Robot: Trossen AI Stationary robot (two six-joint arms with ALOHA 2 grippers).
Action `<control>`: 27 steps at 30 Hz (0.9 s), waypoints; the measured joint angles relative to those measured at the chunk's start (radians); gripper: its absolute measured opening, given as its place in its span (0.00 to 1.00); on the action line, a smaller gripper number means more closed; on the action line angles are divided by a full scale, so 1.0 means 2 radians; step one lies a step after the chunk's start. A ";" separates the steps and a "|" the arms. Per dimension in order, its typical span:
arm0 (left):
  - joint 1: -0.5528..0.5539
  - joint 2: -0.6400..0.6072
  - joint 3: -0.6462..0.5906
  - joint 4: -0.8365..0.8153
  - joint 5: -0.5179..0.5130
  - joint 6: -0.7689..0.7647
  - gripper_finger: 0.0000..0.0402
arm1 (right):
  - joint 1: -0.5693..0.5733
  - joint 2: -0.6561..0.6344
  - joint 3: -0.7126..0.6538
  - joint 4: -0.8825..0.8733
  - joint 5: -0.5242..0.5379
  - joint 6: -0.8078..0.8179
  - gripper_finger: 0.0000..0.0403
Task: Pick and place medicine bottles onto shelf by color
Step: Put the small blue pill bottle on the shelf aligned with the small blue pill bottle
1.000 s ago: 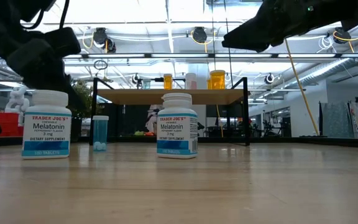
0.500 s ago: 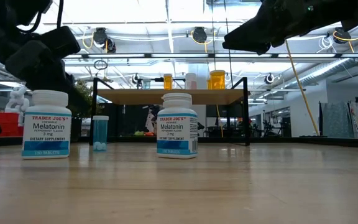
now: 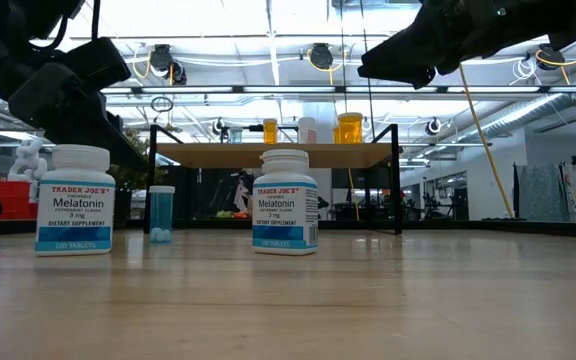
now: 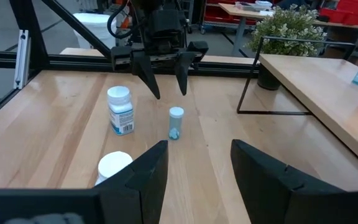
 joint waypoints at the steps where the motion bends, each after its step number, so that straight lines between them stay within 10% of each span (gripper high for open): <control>1: 0.000 0.000 0.000 0.000 0.000 0.003 0.59 | 0.000 0.000 0.000 0.000 0.000 0.000 0.42; 27: 0.017 0.000 0.000 0.013 0.001 0.007 0.59 | 0.000 0.000 0.000 0.000 0.000 0.000 0.42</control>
